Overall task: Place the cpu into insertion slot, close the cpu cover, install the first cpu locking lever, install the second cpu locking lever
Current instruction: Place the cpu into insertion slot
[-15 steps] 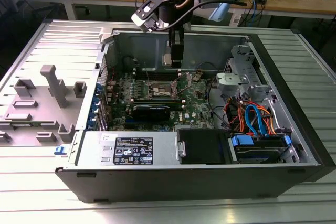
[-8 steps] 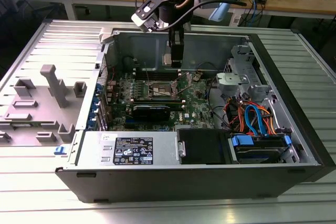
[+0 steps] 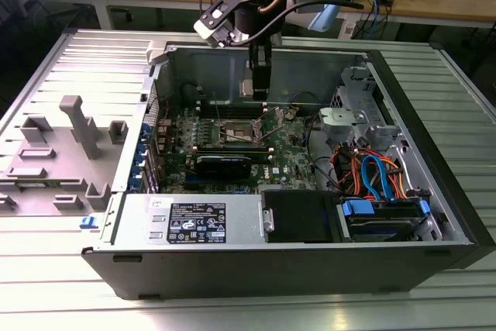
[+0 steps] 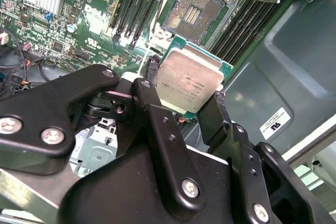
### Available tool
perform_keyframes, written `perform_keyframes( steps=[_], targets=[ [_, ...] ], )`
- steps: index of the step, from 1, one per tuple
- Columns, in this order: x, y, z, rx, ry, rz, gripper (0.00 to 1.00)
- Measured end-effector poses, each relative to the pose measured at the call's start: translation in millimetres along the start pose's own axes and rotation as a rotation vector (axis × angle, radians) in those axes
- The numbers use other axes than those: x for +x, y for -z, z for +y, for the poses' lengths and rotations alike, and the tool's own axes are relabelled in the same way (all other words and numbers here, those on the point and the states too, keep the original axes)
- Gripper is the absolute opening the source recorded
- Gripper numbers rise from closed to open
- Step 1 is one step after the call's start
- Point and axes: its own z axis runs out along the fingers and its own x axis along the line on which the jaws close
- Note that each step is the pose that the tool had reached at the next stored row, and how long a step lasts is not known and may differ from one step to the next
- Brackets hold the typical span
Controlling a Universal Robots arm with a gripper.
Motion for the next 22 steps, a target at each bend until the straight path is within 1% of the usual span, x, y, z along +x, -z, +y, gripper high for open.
perform_keyframes(
  steps=[5,19,21,22],
  targets=[
    [-0.1,-1.4,-0.4,-0.0002,-0.033,-0.0030,0.55],
    [-0.1,-1.5,-0.4,-0.0003,-0.038,-0.0032,0.55],
    [0.0,-1.7,-0.4,-0.0003,-0.033,-0.0029,0.55],
    [0.0,-2.9,-0.5,-0.0003,-0.021,-0.0011,0.55]
  ],
)
